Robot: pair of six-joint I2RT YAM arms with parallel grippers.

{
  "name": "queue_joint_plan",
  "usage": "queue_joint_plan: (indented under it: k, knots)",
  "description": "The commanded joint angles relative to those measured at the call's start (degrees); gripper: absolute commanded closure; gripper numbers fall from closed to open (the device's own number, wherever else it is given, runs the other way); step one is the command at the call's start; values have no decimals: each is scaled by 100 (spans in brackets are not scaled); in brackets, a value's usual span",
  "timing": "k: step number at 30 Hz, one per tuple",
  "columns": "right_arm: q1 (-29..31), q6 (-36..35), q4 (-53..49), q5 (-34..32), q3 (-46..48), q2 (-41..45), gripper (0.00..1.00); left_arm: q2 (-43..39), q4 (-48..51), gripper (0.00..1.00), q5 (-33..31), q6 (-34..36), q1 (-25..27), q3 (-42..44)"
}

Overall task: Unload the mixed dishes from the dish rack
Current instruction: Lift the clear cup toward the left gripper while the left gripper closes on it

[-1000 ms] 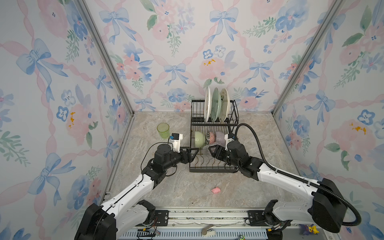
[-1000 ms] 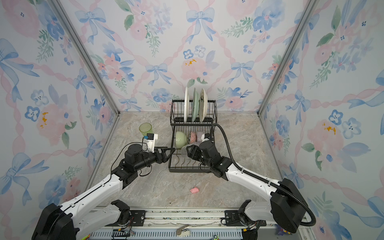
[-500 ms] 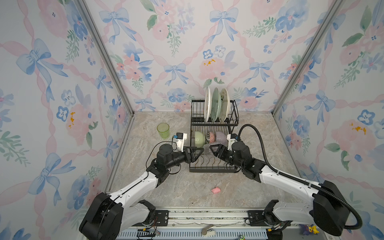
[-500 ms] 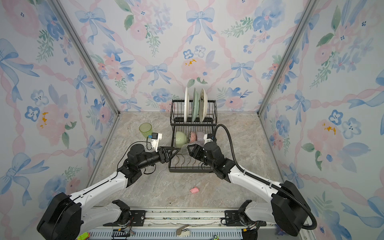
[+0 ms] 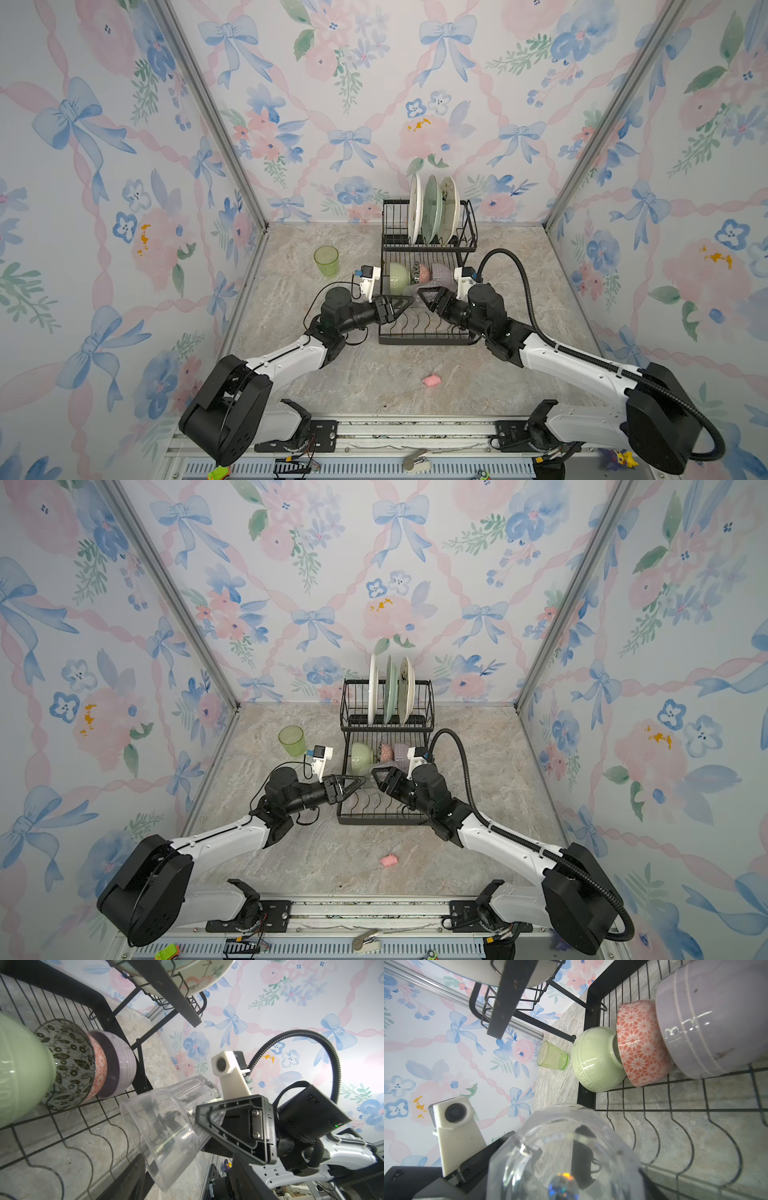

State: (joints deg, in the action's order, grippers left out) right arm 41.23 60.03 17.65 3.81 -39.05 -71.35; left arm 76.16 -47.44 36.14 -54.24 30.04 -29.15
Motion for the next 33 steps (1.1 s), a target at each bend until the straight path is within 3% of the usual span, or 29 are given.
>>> queue_joint_plan:
  k: [1,8,15,18,20,25,29,32,33]
  knots:
    - [-62,136,501,168,72,40,35,330,-1096,41,382,-588,28,-12]
    - [-68,202,590,252,99,69,35,857,-2341,57,567,-1271,37,84]
    - [-67,277,700,349,116,42,34,1048,-2586,67,583,-1380,52,42]
    - [-70,281,704,357,107,28,34,1017,-2590,80,587,-1343,54,30]
    - [-72,290,706,361,116,33,34,1015,-2587,99,573,-1335,61,30]
    - [-82,293,714,356,146,64,30,1067,-2588,100,568,-1370,62,49]
    - [-98,252,674,250,237,219,11,880,-2519,100,503,-1251,63,110]
    - [-107,116,476,107,273,388,0,571,-1773,100,361,-881,72,64]
    - [-103,60,327,20,258,446,3,449,-1463,100,280,-707,75,33]
